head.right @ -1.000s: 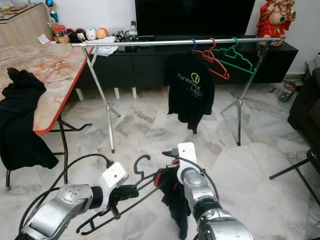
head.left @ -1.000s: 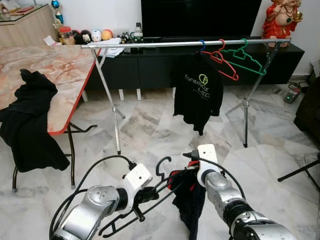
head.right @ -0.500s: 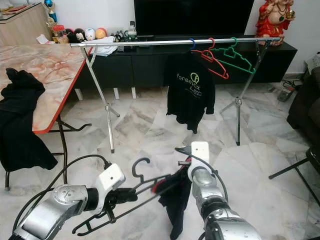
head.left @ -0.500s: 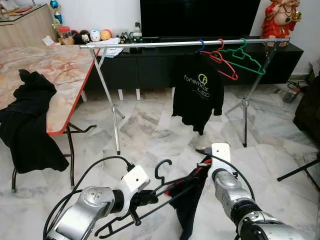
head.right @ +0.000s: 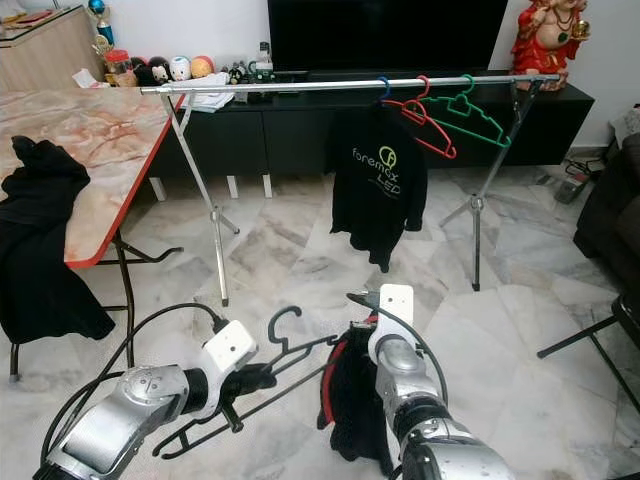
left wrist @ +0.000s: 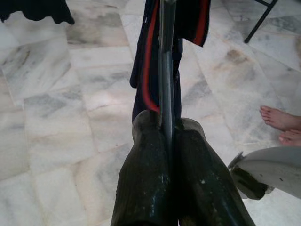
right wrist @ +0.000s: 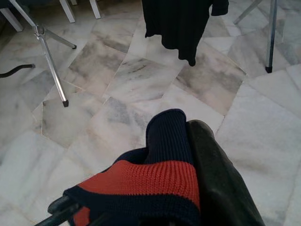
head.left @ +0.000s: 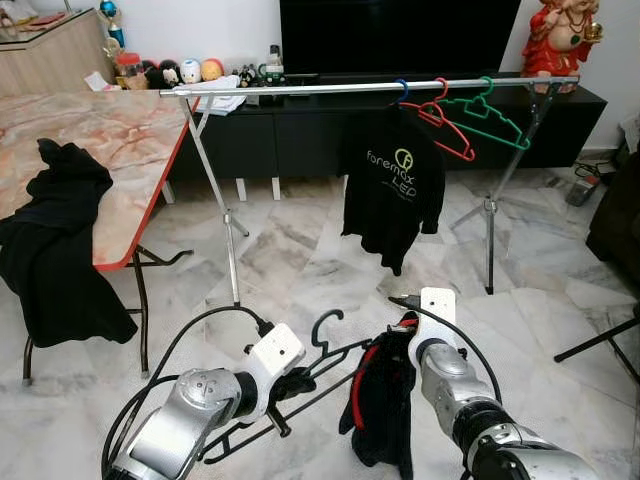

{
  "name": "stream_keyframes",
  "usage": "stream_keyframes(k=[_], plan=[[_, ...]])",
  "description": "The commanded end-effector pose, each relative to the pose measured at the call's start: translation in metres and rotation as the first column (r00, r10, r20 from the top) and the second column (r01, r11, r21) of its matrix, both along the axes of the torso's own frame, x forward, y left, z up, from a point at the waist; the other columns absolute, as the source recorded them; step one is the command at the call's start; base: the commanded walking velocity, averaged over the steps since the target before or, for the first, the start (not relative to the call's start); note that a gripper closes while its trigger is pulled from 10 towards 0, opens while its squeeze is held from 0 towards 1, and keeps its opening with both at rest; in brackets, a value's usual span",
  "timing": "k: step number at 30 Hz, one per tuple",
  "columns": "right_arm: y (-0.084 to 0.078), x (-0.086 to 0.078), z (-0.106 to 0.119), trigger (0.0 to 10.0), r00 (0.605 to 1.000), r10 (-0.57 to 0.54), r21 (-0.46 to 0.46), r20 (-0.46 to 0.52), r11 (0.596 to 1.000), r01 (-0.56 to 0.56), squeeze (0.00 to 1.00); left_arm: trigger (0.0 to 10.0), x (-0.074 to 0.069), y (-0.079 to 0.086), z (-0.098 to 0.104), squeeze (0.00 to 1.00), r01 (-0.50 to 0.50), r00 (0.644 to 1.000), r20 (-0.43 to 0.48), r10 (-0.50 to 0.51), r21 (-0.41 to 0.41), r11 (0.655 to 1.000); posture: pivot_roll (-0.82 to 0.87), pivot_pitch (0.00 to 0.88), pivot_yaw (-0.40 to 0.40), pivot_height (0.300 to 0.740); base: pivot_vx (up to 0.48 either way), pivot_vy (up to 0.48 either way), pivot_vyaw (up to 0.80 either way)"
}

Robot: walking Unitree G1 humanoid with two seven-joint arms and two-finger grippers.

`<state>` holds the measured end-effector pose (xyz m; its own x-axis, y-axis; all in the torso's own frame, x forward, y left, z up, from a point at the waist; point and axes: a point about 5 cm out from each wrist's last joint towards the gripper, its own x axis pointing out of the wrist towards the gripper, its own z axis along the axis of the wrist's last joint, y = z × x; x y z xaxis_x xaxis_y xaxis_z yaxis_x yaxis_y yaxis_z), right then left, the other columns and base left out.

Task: Hang hanger

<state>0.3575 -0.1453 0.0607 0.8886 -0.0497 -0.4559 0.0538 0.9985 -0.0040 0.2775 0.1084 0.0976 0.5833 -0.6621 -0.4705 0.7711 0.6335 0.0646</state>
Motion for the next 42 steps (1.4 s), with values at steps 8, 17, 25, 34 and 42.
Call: stream_keyframes(k=[8,17,25,34,42], plan=[[0.010,0.004,0.007,10.0,0.994,0.091,0.006,0.062,0.996,-0.091,0.00,10.0,-0.004,-0.008,0.010,0.00,0.076,0.997,0.014,-0.075,-0.073,0.994,0.11,0.068,0.007,0.740,0.000,0.000,0.00],[-0.019,0.010,0.019,10.0,0.987,-0.131,-0.004,0.091,0.991,0.132,0.00,10.0,-0.013,-0.009,0.009,0.00,0.129,0.991,-0.018,-0.131,-0.065,0.989,0.11,0.068,0.004,0.740,0.000,0.000,0.00],[-0.007,0.010,0.019,10.0,0.994,-0.061,0.028,0.096,0.998,0.059,0.00,10.0,-0.006,-0.009,0.010,0.00,0.090,0.996,0.007,-0.089,-0.053,0.995,0.11,0.069,0.005,0.740,0.000,0.000,0.00],[0.012,0.014,0.027,10.0,0.985,0.039,0.082,0.167,0.995,-0.053,0.00,10.0,-0.003,-0.009,0.007,0.00,0.058,0.998,-0.001,-0.059,-0.052,0.997,0.11,0.072,0.007,0.740,0.000,0.000,0.00],[0.019,0.022,0.043,10.0,0.969,0.077,0.101,0.233,0.990,-0.103,0.00,10.0,-0.003,-0.008,0.003,0.00,0.055,0.998,-0.014,-0.055,-0.027,0.998,0.10,0.071,0.006,0.740,0.000,0.000,0.00]])
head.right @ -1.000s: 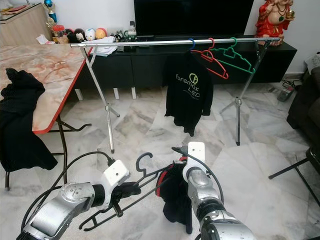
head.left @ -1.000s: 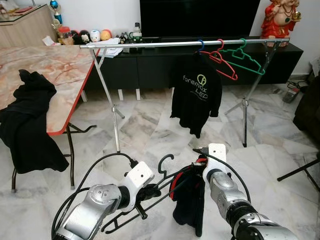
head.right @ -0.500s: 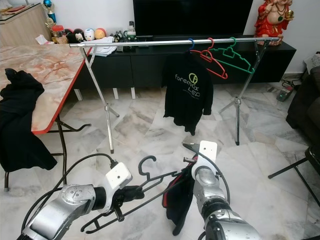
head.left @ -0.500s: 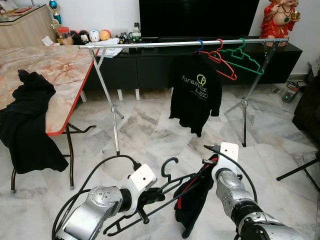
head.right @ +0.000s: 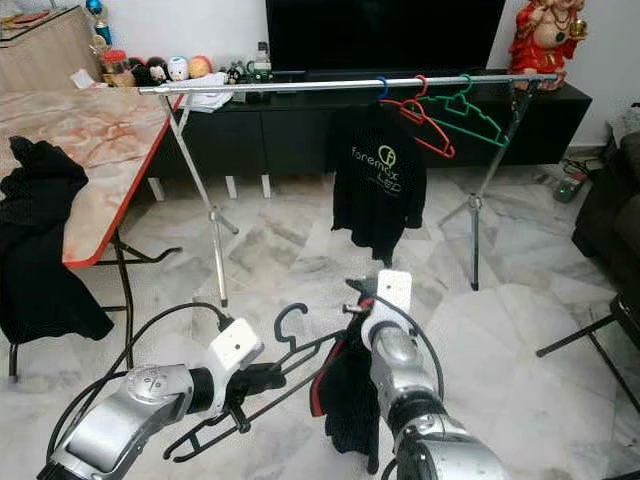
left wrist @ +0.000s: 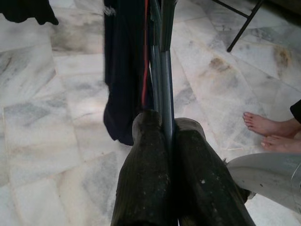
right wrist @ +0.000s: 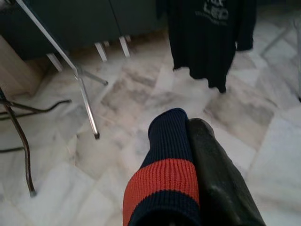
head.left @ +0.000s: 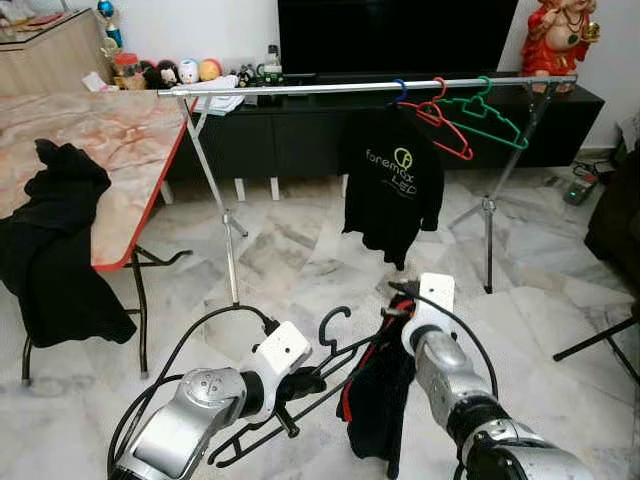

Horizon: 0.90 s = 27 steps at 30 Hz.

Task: Hang hanger

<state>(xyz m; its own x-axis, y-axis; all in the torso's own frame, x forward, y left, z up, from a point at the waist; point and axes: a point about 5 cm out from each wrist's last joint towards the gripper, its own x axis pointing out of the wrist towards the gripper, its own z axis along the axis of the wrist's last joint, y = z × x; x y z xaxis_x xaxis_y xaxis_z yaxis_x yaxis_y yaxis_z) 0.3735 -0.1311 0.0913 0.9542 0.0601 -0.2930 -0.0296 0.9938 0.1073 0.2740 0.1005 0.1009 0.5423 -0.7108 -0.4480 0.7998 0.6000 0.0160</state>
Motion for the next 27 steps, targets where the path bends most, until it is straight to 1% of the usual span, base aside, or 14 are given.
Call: stream_keyframes(k=[1,3,6,7,8,10,13,16,18,20,21,22,24,27], plan=[[0.003,0.006,0.014,10.0,0.998,0.002,0.015,0.062,1.000,-0.003,0.00,10.0,0.001,0.000,-0.002,0.00,0.002,1.000,0.009,-0.002,0.039,0.999,0.10,0.072,0.006,0.740,0.000,0.000,0.00],[0.003,0.007,0.015,10.0,0.998,-0.005,0.023,0.063,1.000,0.004,0.00,10.0,0.001,0.000,-0.002,0.00,-0.003,1.000,0.011,0.003,0.047,0.999,0.10,0.072,0.006,0.740,0.000,0.000,0.00],[-0.005,0.004,0.009,10.0,0.999,-0.044,-0.002,0.028,0.999,0.044,0.00,10.0,0.005,0.003,-0.003,0.00,-0.037,0.999,0.030,0.035,0.067,0.997,0.10,0.071,0.005,0.740,0.000,0.000,0.00],[-0.006,0.003,0.006,10.0,0.998,-0.052,-0.004,0.017,0.999,0.052,0.00,10.0,0.007,0.003,-0.002,0.00,-0.056,0.998,0.040,0.054,0.066,0.996,0.10,0.071,0.005,0.740,0.000,0.000,0.00],[-0.009,0.000,0.000,10.0,0.998,-0.064,-0.006,-0.001,0.998,0.064,0.00,10.0,0.012,0.005,-0.001,0.00,-0.102,0.994,0.057,0.099,0.070,0.992,0.10,0.070,0.004,0.740,0.000,0.000,0.00],[-0.010,-0.002,-0.004,10.0,0.997,-0.077,-0.009,-0.020,0.997,0.077,0.00,10.0,0.017,0.007,0.000,0.00,-0.141,0.988,0.072,0.136,0.078,0.987,0.10,0.070,0.004,0.740,0.000,0.000,0.00],[-0.013,-0.006,-0.010,10.0,0.995,-0.090,-0.016,-0.042,0.996,0.089,0.00,10.0,0.020,0.009,0.001,0.00,-0.166,0.984,0.077,0.160,0.078,0.983,0.10,0.070,0.004,0.740,0.000,0.000,0.00],[-0.015,-0.007,-0.012,10.0,0.994,-0.099,-0.016,-0.049,0.995,0.098,0.00,10.0,0.019,0.009,0.002,0.00,-0.154,0.986,0.079,0.148,0.079,0.985,0.10,0.070,0.004,0.740,0.000,0.000,0.00],[-0.014,-0.007,-0.012,10.0,0.995,-0.086,-0.014,-0.054,0.996,0.086,0.00,10.0,0.019,0.008,0.003,0.00,-0.150,0.987,0.072,0.146,0.048,0.988,0.10,0.069,0.004,0.740,0.000,0.000,0.00],[-0.012,-0.007,-0.013,10.0,0.995,-0.076,-0.010,-0.058,0.997,0.075,0.00,10.0,0.018,0.007,0.003,0.00,-0.140,0.988,0.069,0.137,0.040,0.989,0.10,0.069,0.004,0.740,0.000,0.000,0.00],[-0.007,-0.007,-0.013,10.0,0.997,-0.042,0.004,-0.062,0.999,0.042,0.00,10.0,0.014,0.002,0.005,0.00,-0.097,0.994,0.061,0.096,0.018,0.995,0.10,0.068,0.005,0.740,0.000,0.000,0.00],[-0.007,-0.007,-0.013,10.0,0.997,-0.042,0.004,-0.062,0.999,0.042,0.00,10.0,0.014,0.002,0.005,0.00,-0.097,0.994,0.061,0.096,0.018,0.995,0.10,0.068,0.005,0.740,0.000,0.000,0.00],[0.000,-0.007,-0.012,10.0,0.999,0.006,-0.008,-0.054,1.000,-0.007,0.00,10.0,0.006,-0.007,0.009,0.00,-0.015,0.999,0.040,0.016,-0.047,0.999,0.10,0.067,0.006,0.740,0.000,0.000,0.00],[0.003,-0.004,-0.007,10.0,0.999,0.014,0.001,-0.042,1.000,-0.014,0.00,10.0,0.002,-0.011,0.011,0.00,0.019,0.999,0.030,-0.017,-0.068,0.998,0.11,0.064,0.007,0.740,0.000,0.000,0.00]])
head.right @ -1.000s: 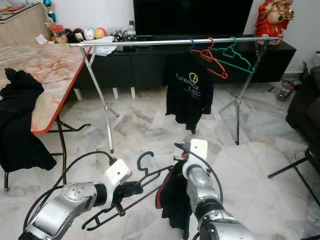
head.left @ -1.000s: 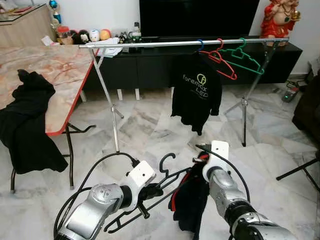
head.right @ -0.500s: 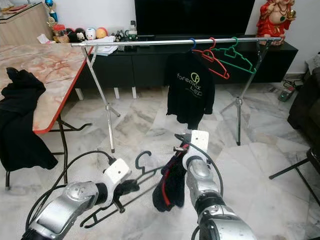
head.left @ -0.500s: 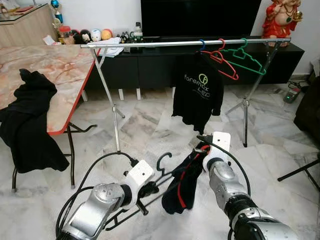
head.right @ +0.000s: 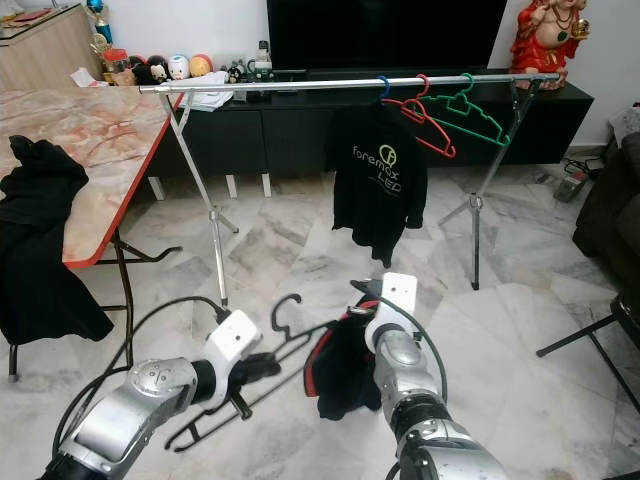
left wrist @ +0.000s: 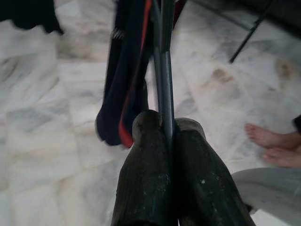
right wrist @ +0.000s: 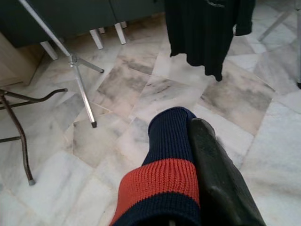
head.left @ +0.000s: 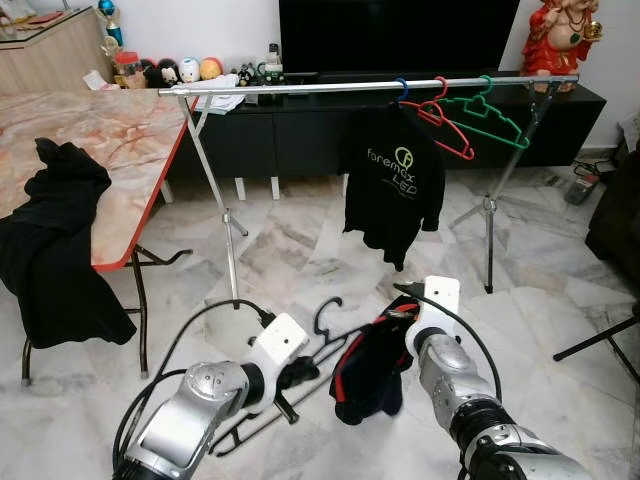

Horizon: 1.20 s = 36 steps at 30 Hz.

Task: Hang hanger

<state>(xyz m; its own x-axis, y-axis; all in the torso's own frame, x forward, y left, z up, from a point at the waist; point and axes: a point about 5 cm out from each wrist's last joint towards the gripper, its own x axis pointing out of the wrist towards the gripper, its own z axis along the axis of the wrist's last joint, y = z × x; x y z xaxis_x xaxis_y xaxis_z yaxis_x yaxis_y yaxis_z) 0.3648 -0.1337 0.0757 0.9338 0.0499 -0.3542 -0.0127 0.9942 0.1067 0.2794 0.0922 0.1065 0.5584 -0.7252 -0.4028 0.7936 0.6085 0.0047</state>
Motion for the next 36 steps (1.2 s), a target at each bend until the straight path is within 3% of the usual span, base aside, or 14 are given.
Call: stream_keyframes(k=[1,8,13,20,22,30,36], plan=[[0.006,0.005,0.009,10.0,0.999,0.024,0.003,0.023,1.000,-0.024,0.00,10.0,-0.003,-0.002,0.005,0.00,0.028,1.000,0.010,-0.027,-0.021,0.999,0.11,0.064,0.007,0.740,0.000,0.000,0.00],[0.010,0.010,0.019,10.0,0.998,0.022,0.027,0.059,0.999,-0.024,0.00,10.0,0.011,0.006,0.002,0.00,-0.110,0.993,0.049,0.109,0.034,0.993,0.10,0.062,0.007,0.740,0.000,0.000,0.00],[-0.001,0.011,0.022,10.0,0.995,-0.067,0.044,0.079,0.997,0.063,0.00,10.0,0.014,0.013,-0.011,0.00,-0.154,0.988,0.023,0.152,0.158,0.975,0.10,0.064,0.008,0.740,0.000,0.000,0.00],[-0.005,0.009,0.017,10.0,0.995,-0.080,0.069,0.054,0.995,0.076,0.00,10.0,0.013,0.009,-0.010,0.00,-0.151,0.989,0.018,0.150,0.116,0.982,0.10,0.067,0.007,0.740,0.000,0.000,0.00],[0.005,0.008,0.016,10.0,0.999,-0.005,0.082,0.053,0.997,0.001,0.00,10.0,0.012,0.005,-0.004,0.00,-0.126,0.992,0.030,0.124,0.072,0.989,0.10,0.067,0.007,0.740,0.000,0.000,0.00],[0.017,0.009,0.018,10.0,0.996,0.065,0.102,0.055,0.992,-0.070,0.00,10.0,0.012,0.000,0.002,0.00,-0.109,0.993,0.040,0.108,0.011,0.994,0.10,0.068,0.007,0.740,0.000,0.000,0.00],[0.018,0.013,0.029,10.0,0.995,0.039,0.190,0.089,0.980,-0.055,0.00,10.0,0.027,0.006,0.006,0.00,-0.253,0.965,0.080,0.251,0.027,0.967,0.09,0.069,0.009,0.740,0.000,0.000,0.00]])
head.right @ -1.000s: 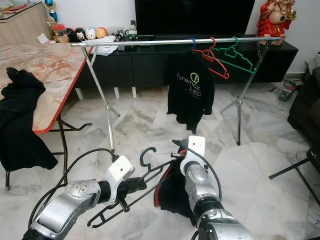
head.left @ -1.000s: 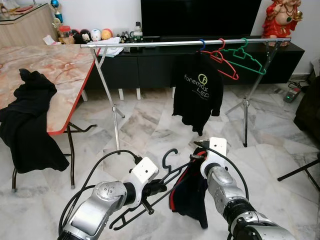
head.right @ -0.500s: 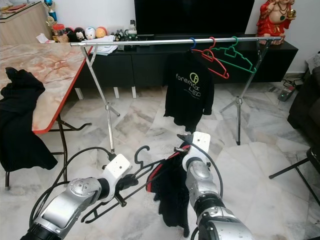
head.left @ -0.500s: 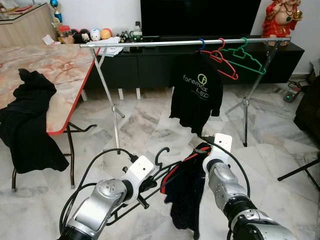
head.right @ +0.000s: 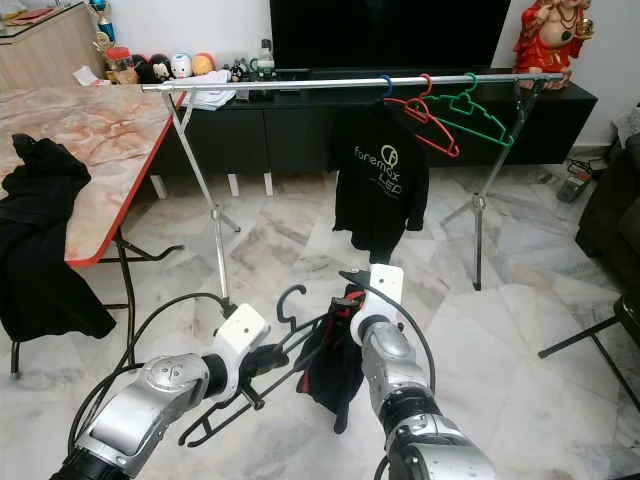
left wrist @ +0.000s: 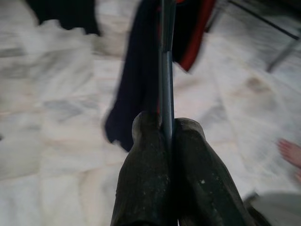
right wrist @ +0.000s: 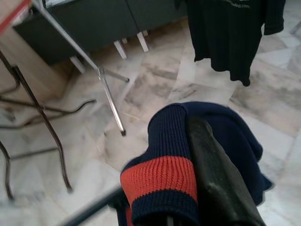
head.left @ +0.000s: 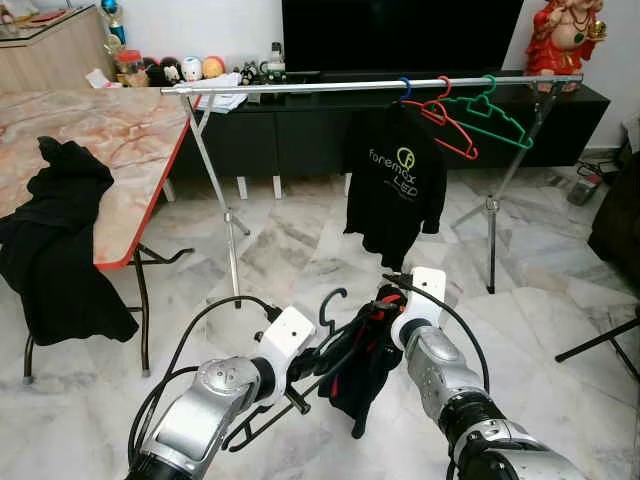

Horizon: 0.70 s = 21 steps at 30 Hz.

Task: Hang hanger

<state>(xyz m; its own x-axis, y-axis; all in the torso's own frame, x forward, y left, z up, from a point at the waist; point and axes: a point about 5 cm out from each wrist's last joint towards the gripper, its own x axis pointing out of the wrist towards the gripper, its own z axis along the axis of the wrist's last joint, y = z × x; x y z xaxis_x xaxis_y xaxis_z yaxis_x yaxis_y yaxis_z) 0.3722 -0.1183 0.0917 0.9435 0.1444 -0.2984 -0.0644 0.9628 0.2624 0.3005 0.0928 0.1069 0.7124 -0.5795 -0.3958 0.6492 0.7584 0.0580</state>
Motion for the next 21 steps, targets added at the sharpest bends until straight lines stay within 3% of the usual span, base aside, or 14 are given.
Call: stream_keyframes(k=[1,3,5,8,11,13,17,18,20,21], plan=[[0.004,0.007,0.016,10.0,0.998,0.006,0.060,0.055,0.998,-0.010,0.00,10.0,0.006,0.003,0.005,0.00,-0.031,0.999,0.022,0.031,-0.017,0.999,0.09,0.070,0.010,0.740,0.000,0.000,0.00],[0.006,0.007,0.020,10.0,0.996,0.040,0.077,0.078,0.996,-0.046,0.00,10.0,0.002,-0.002,0.006,0.00,0.017,1.000,0.011,-0.017,-0.052,0.998,0.09,0.071,0.011,0.740,0.000,0.000,0.00],[0.010,0.007,0.024,10.0,0.986,0.106,0.032,0.126,0.993,-0.111,0.00,10.0,-0.002,-0.006,0.008,0.00,0.061,0.998,0.009,-0.060,-0.068,0.996,0.09,0.071,0.012,0.740,0.000,0.000,0.00],[0.016,0.006,0.031,10.0,0.959,0.201,-0.050,0.198,0.980,-0.195,0.00,10.0,-0.004,-0.010,0.009,0.00,0.083,0.997,0.005,-0.083,-0.082,0.993,0.09,0.072,0.015,0.740,0.000,0.000,0.00],[0.020,0.005,0.037,10.0,0.934,0.261,-0.047,0.246,0.965,-0.257,0.00,10.0,-0.005,-0.011,0.009,0.00,0.089,0.996,0.002,-0.089,-0.097,0.991,0.08,0.072,0.015,0.740,0.000,0.000,0.00],[0.025,0.001,0.039,10.0,0.901,0.345,-0.067,0.262,0.938,-0.340,0.00,10.0,-0.006,-0.011,0.010,0.00,0.095,0.995,0.001,-0.095,-0.104,0.990,0.08,0.074,0.016,0.740,0.000,0.000,0.00],[0.025,-0.009,0.028,10.0,0.836,0.517,-0.224,0.182,0.850,-0.477,0.00,10.0,-0.005,-0.012,0.010,0.00,0.091,0.996,0.001,-0.091,-0.118,0.989,0.08,0.075,0.019,0.740,0.000,0.000,0.00],[0.020,-0.009,0.025,10.0,0.844,0.513,-0.260,0.155,0.846,-0.466,0.00,10.0,-0.005,-0.012,0.010,0.00,0.083,0.997,0.004,-0.083,-0.118,0.990,0.08,0.074,0.018,0.740,0.000,0.000,0.00],[0.006,-0.004,0.023,10.0,0.917,0.376,-0.214,0.130,0.914,-0.344,0.00,10.0,-0.002,-0.010,0.009,0.00,0.058,0.998,0.001,-0.058,-0.102,0.993,0.08,0.074,0.018,0.740,0.000,0.000,0.00],[0.002,-0.002,0.022,10.0,0.936,0.331,-0.202,0.120,0.931,-0.304,0.00,10.0,-0.001,-0.009,0.009,0.00,0.044,0.999,-0.001,-0.044,-0.096,0.994,0.08,0.074,0.018,0.740,0.000,0.000,0.00]])
